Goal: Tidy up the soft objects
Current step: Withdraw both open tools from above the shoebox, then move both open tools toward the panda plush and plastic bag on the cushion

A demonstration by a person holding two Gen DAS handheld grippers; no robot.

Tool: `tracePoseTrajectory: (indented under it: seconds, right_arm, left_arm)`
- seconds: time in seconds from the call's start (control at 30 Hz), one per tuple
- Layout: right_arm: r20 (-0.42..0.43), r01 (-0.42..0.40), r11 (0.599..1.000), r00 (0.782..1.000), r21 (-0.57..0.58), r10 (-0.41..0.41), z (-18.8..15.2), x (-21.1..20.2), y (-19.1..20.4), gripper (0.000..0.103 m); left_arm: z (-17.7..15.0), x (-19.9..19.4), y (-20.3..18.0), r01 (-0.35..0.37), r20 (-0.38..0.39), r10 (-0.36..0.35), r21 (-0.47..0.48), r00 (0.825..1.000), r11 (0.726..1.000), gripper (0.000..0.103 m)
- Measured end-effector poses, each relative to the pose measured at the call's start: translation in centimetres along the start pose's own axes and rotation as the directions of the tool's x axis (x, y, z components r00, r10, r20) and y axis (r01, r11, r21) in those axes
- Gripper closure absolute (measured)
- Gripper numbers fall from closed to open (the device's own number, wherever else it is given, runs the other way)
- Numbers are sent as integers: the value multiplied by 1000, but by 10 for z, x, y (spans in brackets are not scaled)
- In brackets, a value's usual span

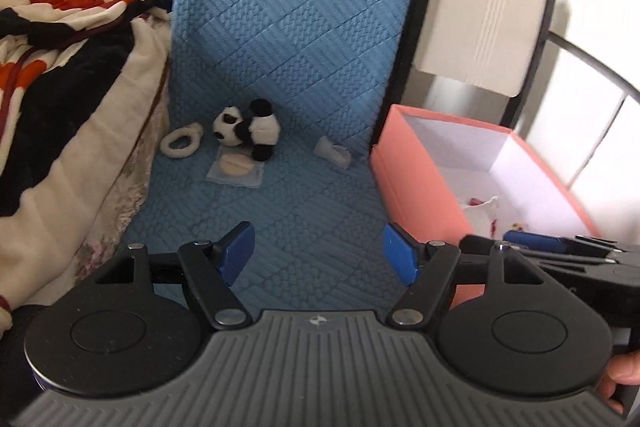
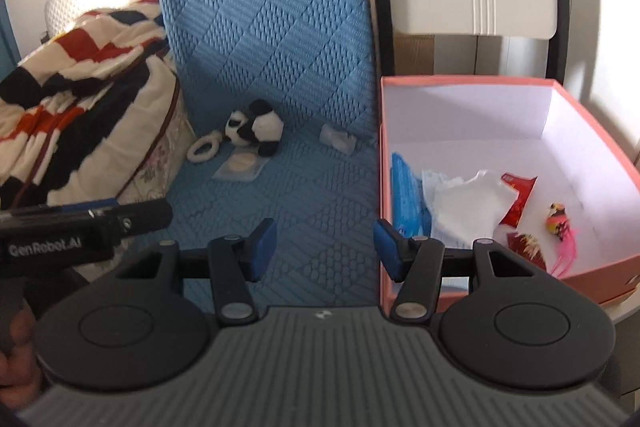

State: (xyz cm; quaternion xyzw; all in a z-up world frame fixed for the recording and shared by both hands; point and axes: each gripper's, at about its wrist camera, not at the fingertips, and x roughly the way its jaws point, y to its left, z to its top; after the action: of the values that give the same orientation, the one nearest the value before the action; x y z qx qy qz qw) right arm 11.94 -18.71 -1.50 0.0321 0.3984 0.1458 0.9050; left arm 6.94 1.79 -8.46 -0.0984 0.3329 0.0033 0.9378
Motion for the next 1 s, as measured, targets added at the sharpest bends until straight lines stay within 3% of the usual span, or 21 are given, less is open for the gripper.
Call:
tracePoseTrajectory:
  seconds: [0.23, 0.53, 0.83, 1.0]
  right_arm:
    - [-33, 25, 999, 999, -25, -26, -20, 8, 1, 47]
    - [-15, 26, 999, 1000, -46, -26, -19, 20, 11, 47]
    - [81, -5, 997, 997, -74, 11, -10, 39, 21, 47]
    - [85, -7, 993, 996, -118, 17, 2, 60, 27, 47]
  left_arm:
    - [-9, 12, 3, -15, 3, 15, 11, 1000, 1000, 27]
    - [-6, 45, 7, -29, -7, 30, 52, 1000, 998, 27]
    - [13, 81, 20, -60, -26, 62, 74, 998, 995, 27]
    - [26, 107, 27, -53, -56, 56, 58, 997, 997, 27]
